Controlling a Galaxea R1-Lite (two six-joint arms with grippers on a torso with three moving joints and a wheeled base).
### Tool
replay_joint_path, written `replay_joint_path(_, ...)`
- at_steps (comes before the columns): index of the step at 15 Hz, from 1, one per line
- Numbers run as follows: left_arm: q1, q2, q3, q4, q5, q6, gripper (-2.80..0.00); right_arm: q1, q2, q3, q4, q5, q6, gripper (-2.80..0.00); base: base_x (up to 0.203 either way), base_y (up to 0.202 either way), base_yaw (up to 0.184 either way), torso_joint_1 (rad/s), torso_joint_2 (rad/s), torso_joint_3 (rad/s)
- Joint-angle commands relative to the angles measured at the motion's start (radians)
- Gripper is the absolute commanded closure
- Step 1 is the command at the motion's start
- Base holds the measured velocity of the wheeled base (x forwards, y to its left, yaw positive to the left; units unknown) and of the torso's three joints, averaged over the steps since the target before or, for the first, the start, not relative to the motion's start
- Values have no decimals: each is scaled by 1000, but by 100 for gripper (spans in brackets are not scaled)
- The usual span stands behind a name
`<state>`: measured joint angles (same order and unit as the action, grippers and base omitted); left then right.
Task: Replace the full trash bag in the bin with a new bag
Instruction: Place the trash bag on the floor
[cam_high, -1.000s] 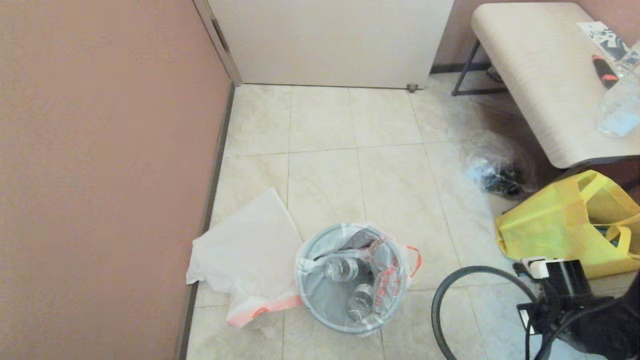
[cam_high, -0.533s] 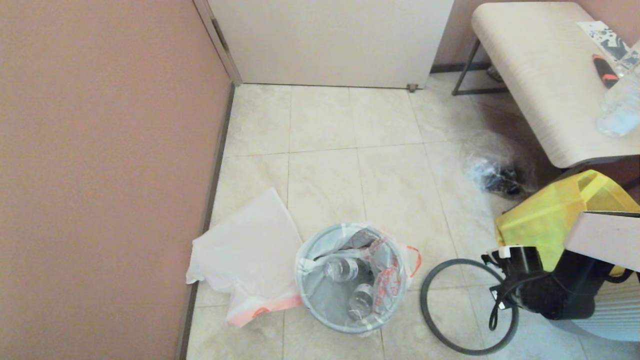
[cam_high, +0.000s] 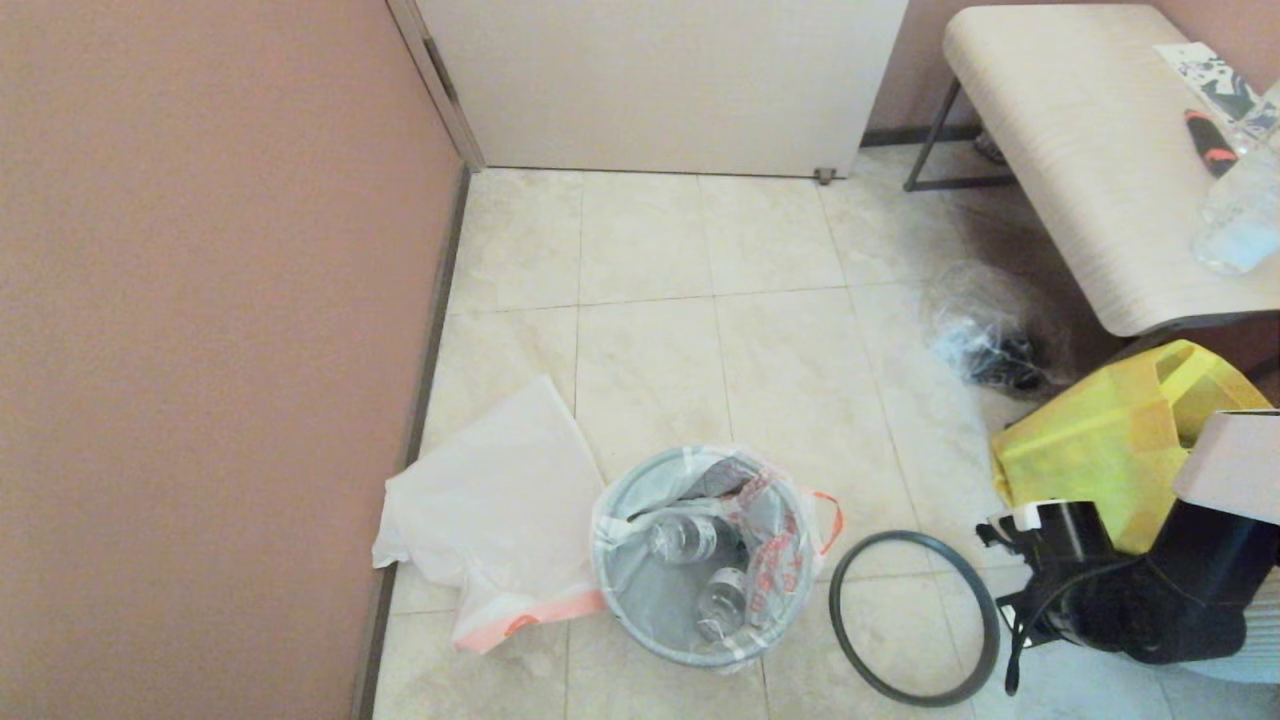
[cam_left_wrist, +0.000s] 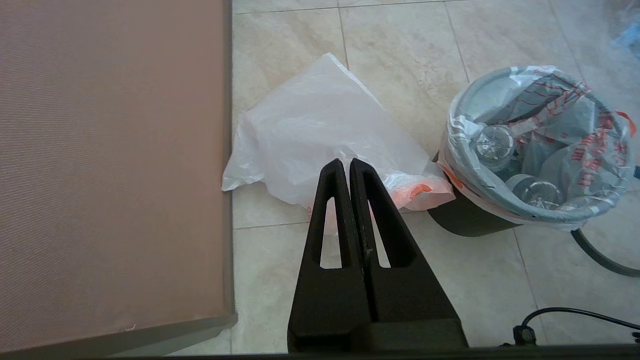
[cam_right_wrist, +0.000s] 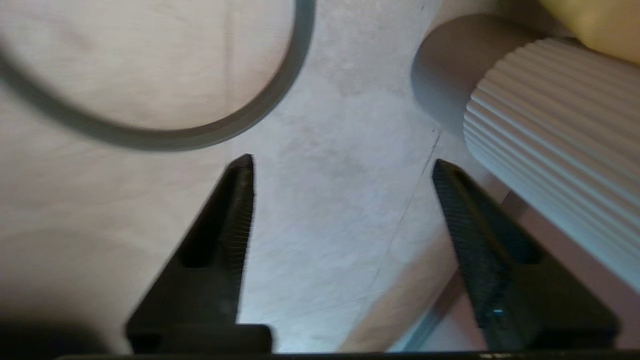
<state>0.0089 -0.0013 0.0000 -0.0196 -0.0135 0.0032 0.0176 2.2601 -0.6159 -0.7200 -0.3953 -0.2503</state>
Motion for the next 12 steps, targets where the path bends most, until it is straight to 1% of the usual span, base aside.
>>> replay_joint_path(1, 0, 1, 8, 0, 0, 0, 0, 67, -186, 106, -4, -1, 42, 0, 0, 0, 0, 0, 0, 0)
replay_joint_path(2, 0, 1, 8, -2, 0, 0, 0, 113, -232, 146, -4, 2, 75, 0, 0, 0, 0, 0, 0, 0)
replay_joint_path(3, 0, 1, 8, 0, 0, 0, 0, 164, -251, 164, -3, 3, 129, 0, 0, 0, 0, 0, 0, 0)
replay_joint_path(4, 0, 1, 8, 0, 0, 0, 0, 212, -253, 170, -1, 4, 181, 0, 0, 0, 0, 0, 0, 0)
replay_joint_path(5, 0, 1, 8, 0, 0, 0, 0, 249, -254, 169, 0, 6, 209, 0, 0, 0, 0, 0, 0, 0)
replay_joint_path(6, 0, 1, 8, -2, 0, 0, 0, 265, -253, 163, 0, 8, 219, 0, 0, 0, 0, 0, 0, 0)
replay_joint_path(7, 0, 1, 8, 0, 0, 0, 0, 299, -250, 140, 0, 22, 226, 0, 0, 0, 0, 0, 0, 0)
replay_joint_path(8, 0, 1, 8, 0, 0, 0, 0, 326, -247, 101, 0, 48, 241, 0, 0, 0, 0, 0, 0, 0)
replay_joint_path(12, 0, 1, 8, -1, 0, 0, 0, 373, -207, -41, 2, 143, 258, 0, 0, 0, 0, 0, 0, 0)
